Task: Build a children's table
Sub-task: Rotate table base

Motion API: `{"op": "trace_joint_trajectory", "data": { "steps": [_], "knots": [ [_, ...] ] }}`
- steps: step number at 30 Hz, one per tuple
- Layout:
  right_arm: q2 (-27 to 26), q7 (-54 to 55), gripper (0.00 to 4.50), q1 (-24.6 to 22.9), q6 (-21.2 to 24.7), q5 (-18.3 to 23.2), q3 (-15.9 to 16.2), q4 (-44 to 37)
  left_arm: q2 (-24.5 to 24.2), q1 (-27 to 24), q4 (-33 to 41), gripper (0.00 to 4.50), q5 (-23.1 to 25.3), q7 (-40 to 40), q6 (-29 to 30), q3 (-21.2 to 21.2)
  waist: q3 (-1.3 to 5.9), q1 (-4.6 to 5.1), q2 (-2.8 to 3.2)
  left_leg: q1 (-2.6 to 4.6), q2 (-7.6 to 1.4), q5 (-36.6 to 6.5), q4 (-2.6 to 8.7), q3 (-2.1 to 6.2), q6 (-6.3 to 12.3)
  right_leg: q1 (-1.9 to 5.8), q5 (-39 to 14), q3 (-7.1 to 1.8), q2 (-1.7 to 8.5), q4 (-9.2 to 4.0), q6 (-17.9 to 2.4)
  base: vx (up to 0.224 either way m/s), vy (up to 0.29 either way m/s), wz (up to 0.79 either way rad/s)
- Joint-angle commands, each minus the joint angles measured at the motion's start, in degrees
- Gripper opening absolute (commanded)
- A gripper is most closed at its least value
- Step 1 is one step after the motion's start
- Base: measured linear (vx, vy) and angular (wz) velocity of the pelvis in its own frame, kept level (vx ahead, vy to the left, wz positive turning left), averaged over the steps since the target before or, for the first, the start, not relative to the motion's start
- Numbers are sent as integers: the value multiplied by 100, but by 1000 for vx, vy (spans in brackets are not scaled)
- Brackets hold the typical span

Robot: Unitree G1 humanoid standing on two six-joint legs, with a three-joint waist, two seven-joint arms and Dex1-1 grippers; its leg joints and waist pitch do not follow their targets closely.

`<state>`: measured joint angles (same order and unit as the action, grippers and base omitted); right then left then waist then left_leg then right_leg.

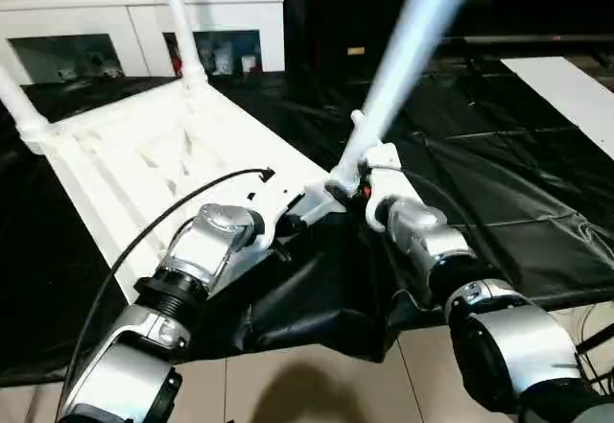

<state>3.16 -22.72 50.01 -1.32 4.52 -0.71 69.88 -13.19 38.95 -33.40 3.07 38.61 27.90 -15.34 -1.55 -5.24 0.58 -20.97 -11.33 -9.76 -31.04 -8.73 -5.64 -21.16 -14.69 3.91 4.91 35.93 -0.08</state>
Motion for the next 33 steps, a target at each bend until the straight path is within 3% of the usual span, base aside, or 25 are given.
{"op": "trace_joint_trajectory", "data": {
  "steps": [1, 8, 9, 14, 18, 22, 24, 25, 26, 27, 29, 31, 33],
  "knots": [
    [-18, -242, 354, -25, -15, -18, 0, 27, -81, -100, -217, 0, 158, -20, 78, -91, 244, -6, 19, -17, -144, -585, 266, -29, 337, 231, 563, -229, 298, -432, -1323, 0, 0, 0],
    [28, -409, 354, 31, -312, 275, -330, -99, -111, -125, -183, 0, 144, 16, 54, -104, 251, 2, 38, 8, -166, -751, 248, -58, 353, 238, 730, -236, 305, -409, -1433, 0, 0, 0],
    [16, -491, 321, 19, -329, 289, -344, -104, -121, -138, -173, 0, 146, 35, 50, -113, 250, 0, 28, 2, -169, -754, 242, -63, 376, 244, 742, -239, 314, -410, -1440, 0, 0, 0],
    [-7, -502, 286, -83, -325, 91, -161, -74, -147, -180, -148, 0, 152, 108, -32, -150, 249, -5, 35, 5, -174, -616, 222, -85, 416, 242, 765, -236, 310, -397, -1473, 0, 0, 0],
    [-40, -504, 286, -207, -382, 28, -121, -171, -277, -279, -20, 0, 159, 430, -383, -287, 262, -14, 21, 5, -171, -499, 205, -86, 469, 246, 953, -237, 308, -371, -1461, 0, 0, 0],
    [0, -532, 286, -372, -502, 83, -191, -361, -700, -518, 227, 0, 281, 1020, -1144, -584, 264, -4, 73, 17, -185, -581, 212, -81, 459, 233, 979, -234, 308, -370, -1426, 0, 0, 0],
    [18, -541, 286, -415, -541, 79, -190, -418, -830, -585, 294, 0, 323, 1229, -1530, -693, 262, -3, 65, 19, -188, -610, 215, -80, 420, 233, 983, -235, 297, -364, -1417, 0, 0, 0],
    [46, -535, 286, -480, -552, 111, -224, -504, -977, -708, 419, 0, 219, 1661, -2169, -751, 269, -14, 132, 33, -188, -599, 207, -77, 389, 224, 1022, -236, 300, -357, -1433, 0, 0, 0],
    [68, -532, 286, -524, -559, 126, -236, -561, -1079, -805, 529, 0, 103, 2047, -2576, -795, 262, -21, 116, 35, -192, -641, 208, -85, 387, 217, 1005, -238, 301, -374, -1427, 0, 0, 0],
    [95, -518, 286, -575, -564, 137, -247, -624, -1188, -838, 569, 0, 156, 2109, -2611, -842, 281, -34, 109, 28, -201, -586, 202, -91, 349, 234, 1112, -236, 294, -334, -1436, 0, 0, 0],
    [127, -501, 286, -633, -568, 146, -265, -700, -1321, -839, 544, 0, 257, 2158, -2708, -916, 283, -90, 148, 82, -208, -571, 171, -123, 346, 174, 1317, -239, 261, -316, -1460, 0, 0, 0],
    [174, -477, 286, -733, -559, 171, -323, -846, -1486, -826, 462, 0, 277, 2350, -2947, -952, 284, -124, 173, 59, -198, -534, 177, -117, 302, 192, 1310, -233, 261, -294, -1396, 0, 0, 0],
    [195, -475, 286, -793, -536, 190, -346, -939, -1524, -815, 426, 0, 249, 2372, -3000, -906, 281, -130, 159, 59, -195, -537, 176, -120, 241, 194, 1339, -236, 258, -295, -1350, 0, 0, 0]
  ]
}}
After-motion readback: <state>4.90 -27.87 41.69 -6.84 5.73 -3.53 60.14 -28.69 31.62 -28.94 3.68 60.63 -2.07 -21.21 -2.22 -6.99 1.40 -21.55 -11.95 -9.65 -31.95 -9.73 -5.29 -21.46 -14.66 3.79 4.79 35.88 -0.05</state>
